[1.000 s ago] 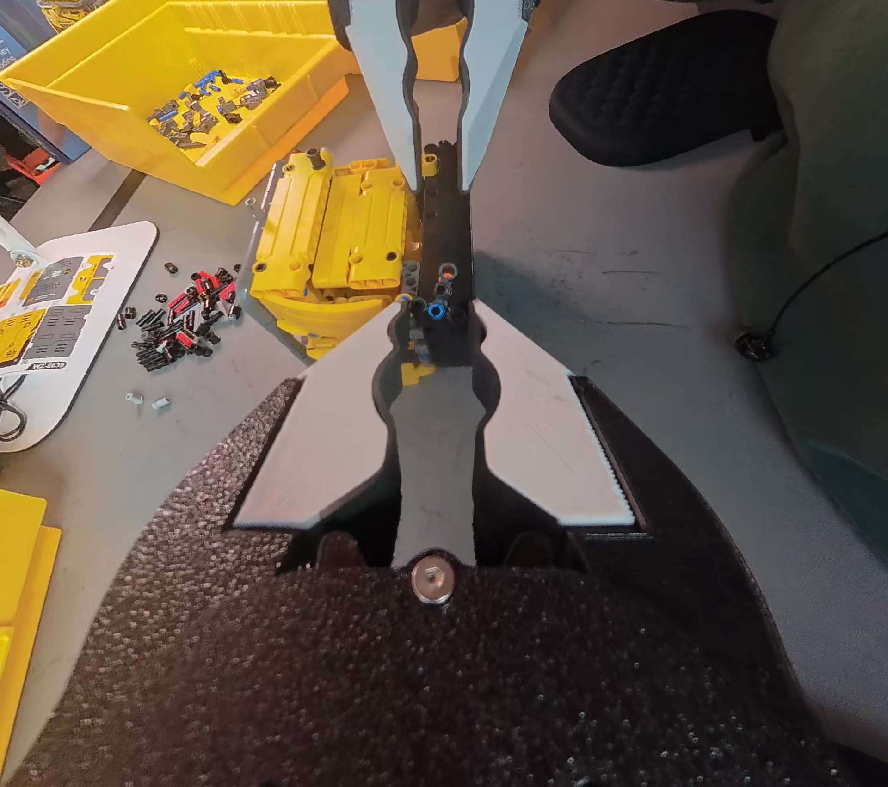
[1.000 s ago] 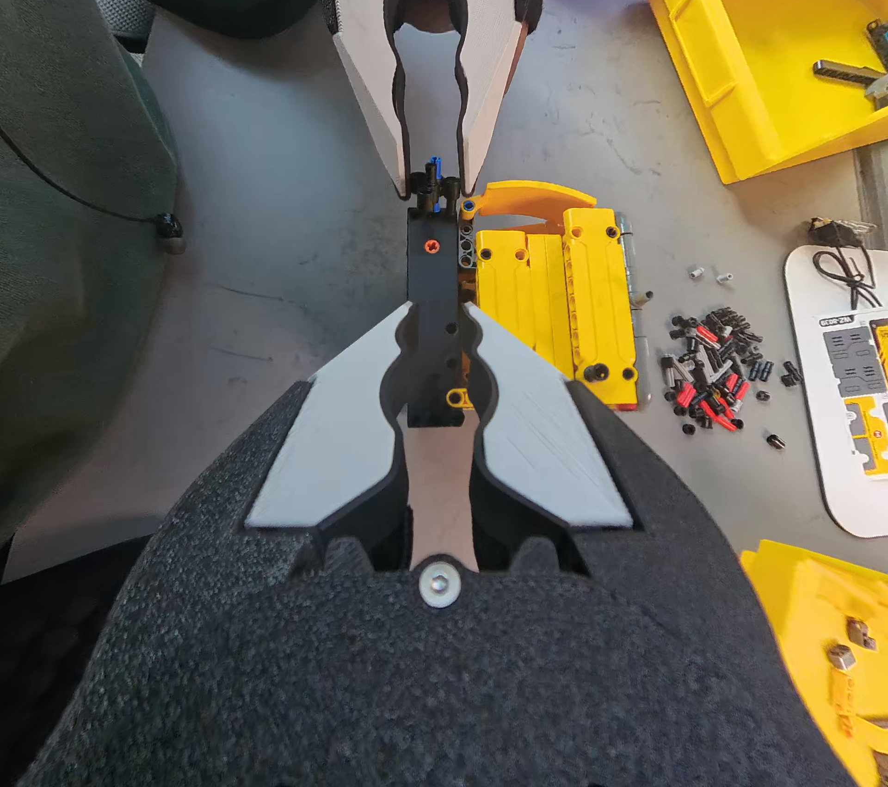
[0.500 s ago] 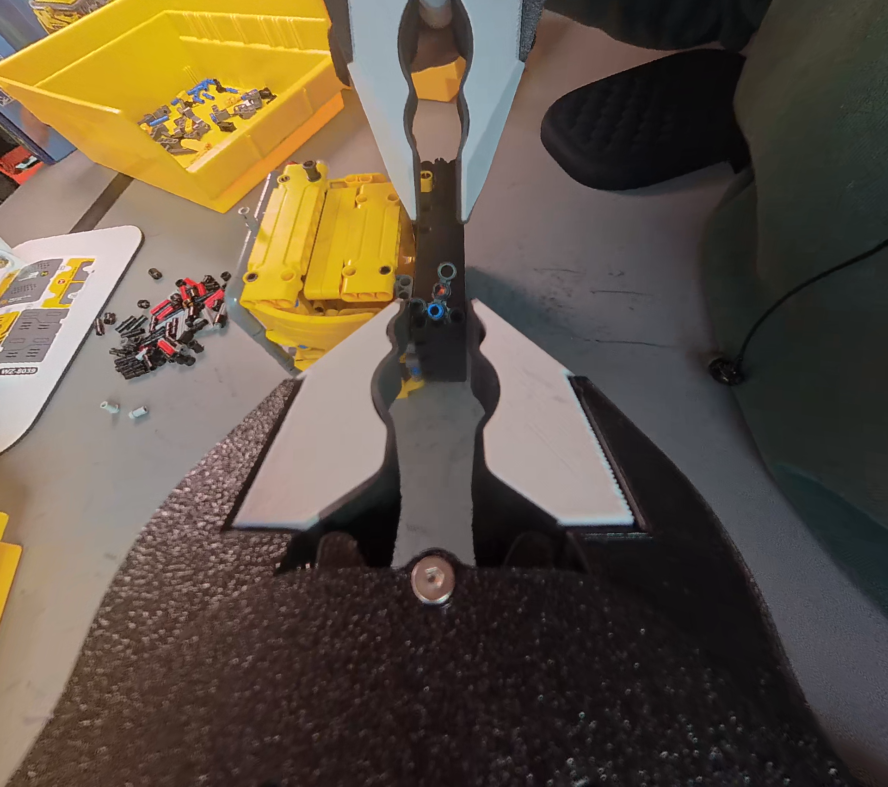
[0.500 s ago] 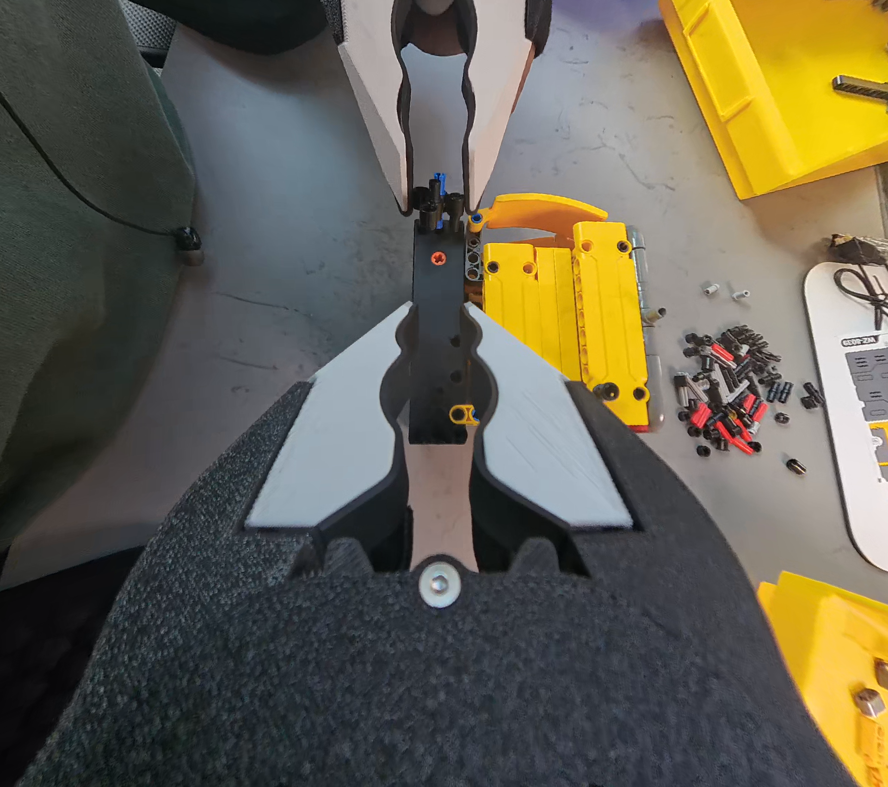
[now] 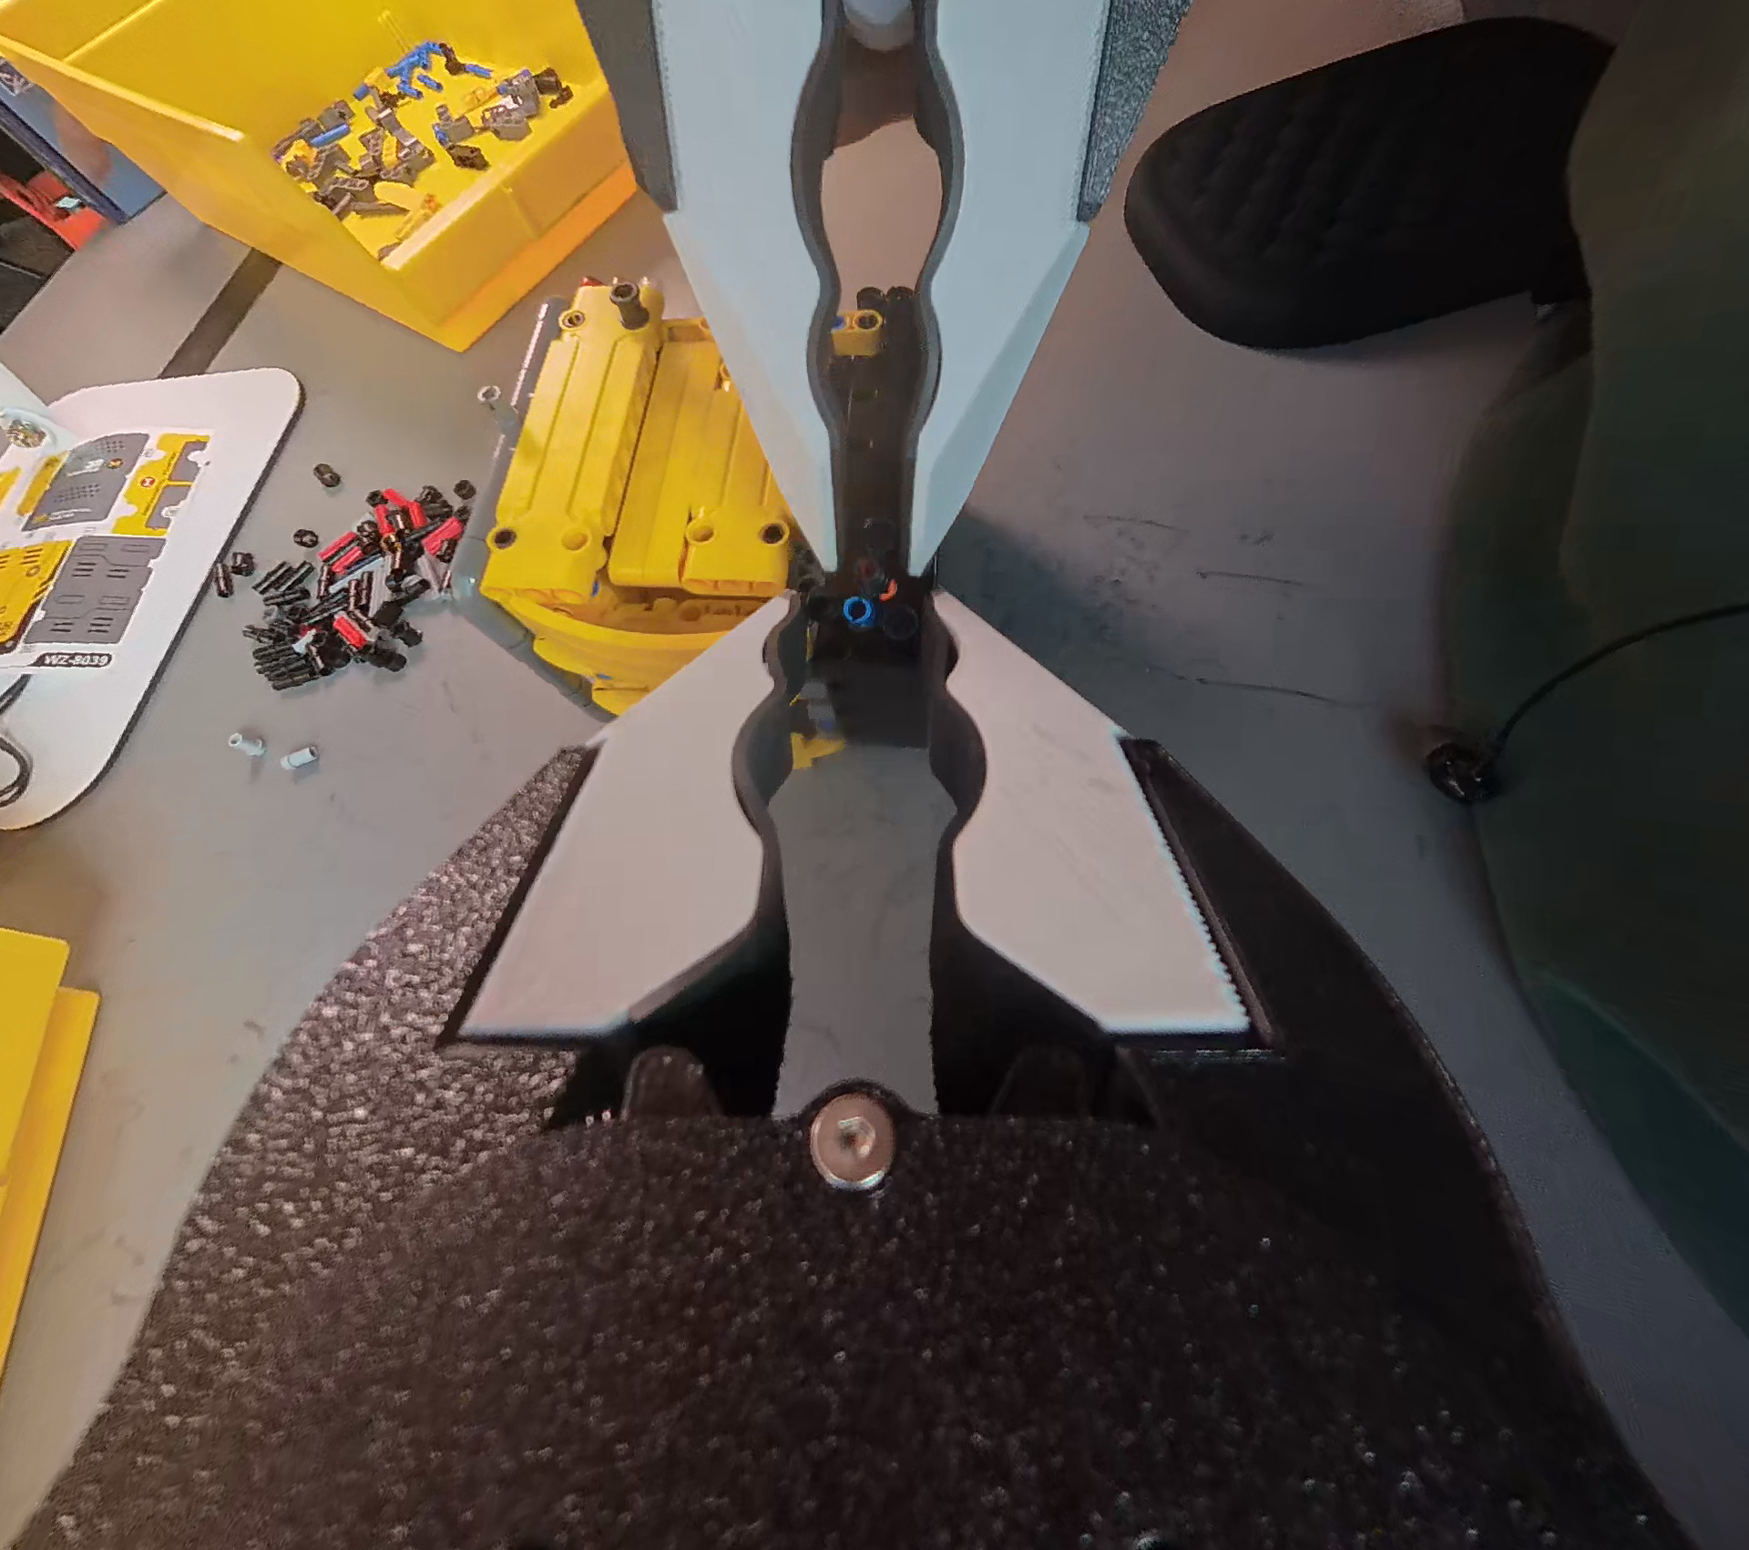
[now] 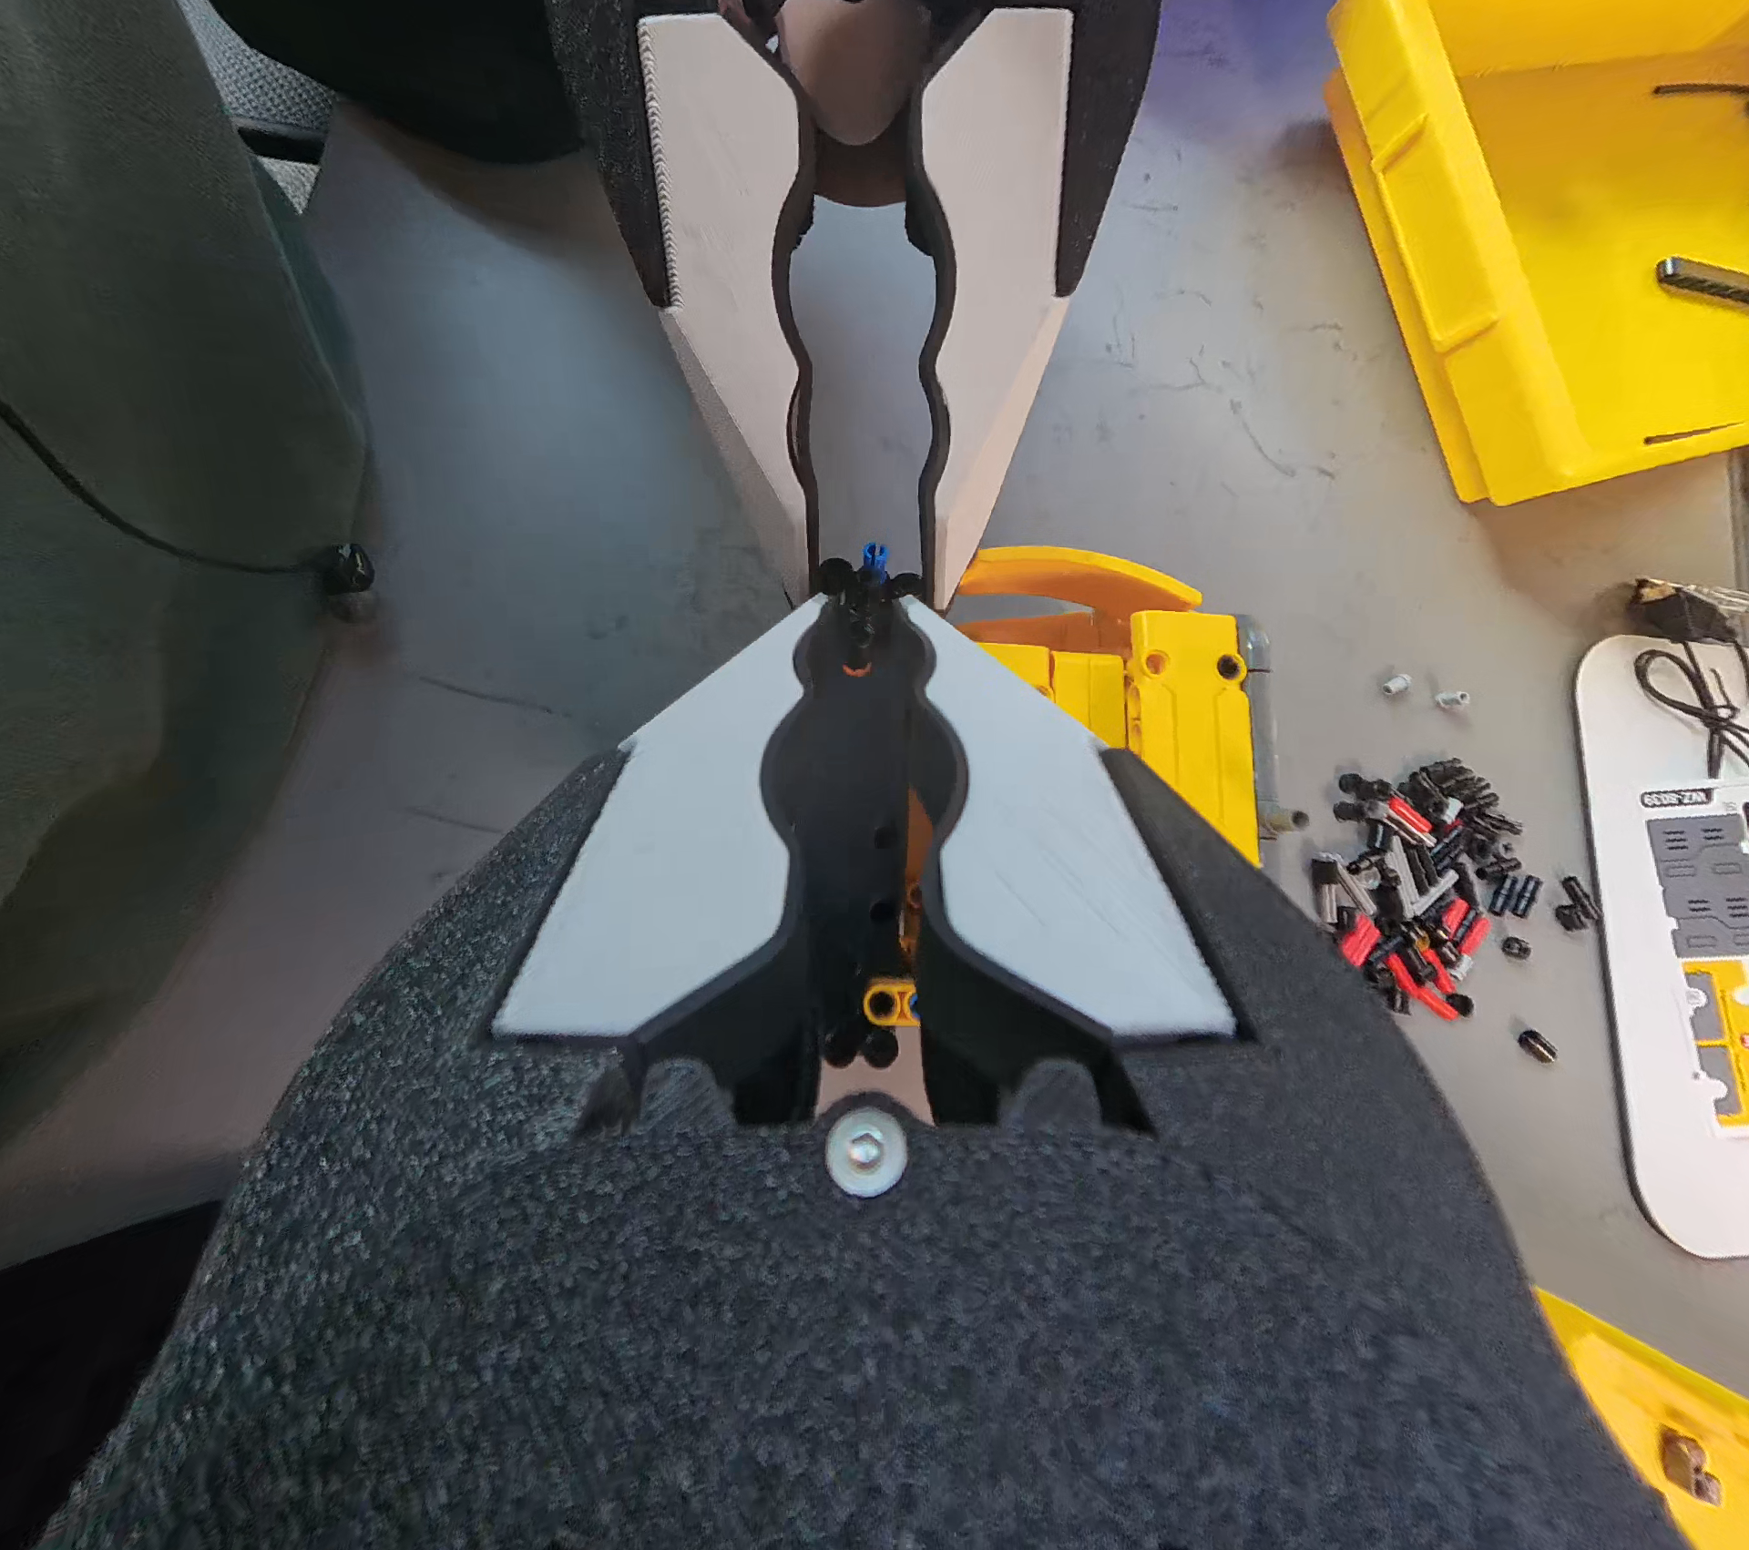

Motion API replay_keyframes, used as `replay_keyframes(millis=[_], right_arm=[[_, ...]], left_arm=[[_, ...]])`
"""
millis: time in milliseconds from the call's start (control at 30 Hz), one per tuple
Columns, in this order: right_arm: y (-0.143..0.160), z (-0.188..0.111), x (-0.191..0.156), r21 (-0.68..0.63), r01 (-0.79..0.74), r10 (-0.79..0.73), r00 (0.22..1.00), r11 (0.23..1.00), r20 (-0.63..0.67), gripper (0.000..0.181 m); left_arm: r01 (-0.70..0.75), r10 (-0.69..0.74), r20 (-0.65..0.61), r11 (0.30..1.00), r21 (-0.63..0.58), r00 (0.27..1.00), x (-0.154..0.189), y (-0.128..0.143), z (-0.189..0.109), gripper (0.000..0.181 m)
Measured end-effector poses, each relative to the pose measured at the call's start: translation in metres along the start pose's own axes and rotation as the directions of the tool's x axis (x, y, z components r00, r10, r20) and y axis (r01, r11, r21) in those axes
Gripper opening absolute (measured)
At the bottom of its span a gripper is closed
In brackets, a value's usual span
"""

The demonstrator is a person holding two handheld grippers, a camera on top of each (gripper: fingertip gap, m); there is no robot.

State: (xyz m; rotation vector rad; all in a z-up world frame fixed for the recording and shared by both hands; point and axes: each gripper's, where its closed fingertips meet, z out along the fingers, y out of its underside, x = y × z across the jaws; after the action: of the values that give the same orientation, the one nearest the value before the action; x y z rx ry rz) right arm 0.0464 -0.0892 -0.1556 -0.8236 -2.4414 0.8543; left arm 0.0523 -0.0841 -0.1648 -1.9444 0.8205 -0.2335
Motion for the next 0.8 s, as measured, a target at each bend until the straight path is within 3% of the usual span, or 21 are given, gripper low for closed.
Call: replay_keyframes(millis=[533, 800], right_arm=[[0.0064, 0.0062, -0.0008, -0.106, 0.017, -0.007, 0.996, 0.994, 0.088, 0.006], [0.0064, 0.0072, -0.0019, -0.127, -0.007, 0.018, 0.996, 0.992, 0.087, 0.006]], left_arm=[[0.0, 0.0, -0.025, 1.0, 0.031, 1.0, 0.0029, -0.0004, -0.0066, 0.026], [0.004, -0.003, -0.026, 0.998, 0.061, 1.0, 0.0031, -0.0045, -0.0065, 0.006]])
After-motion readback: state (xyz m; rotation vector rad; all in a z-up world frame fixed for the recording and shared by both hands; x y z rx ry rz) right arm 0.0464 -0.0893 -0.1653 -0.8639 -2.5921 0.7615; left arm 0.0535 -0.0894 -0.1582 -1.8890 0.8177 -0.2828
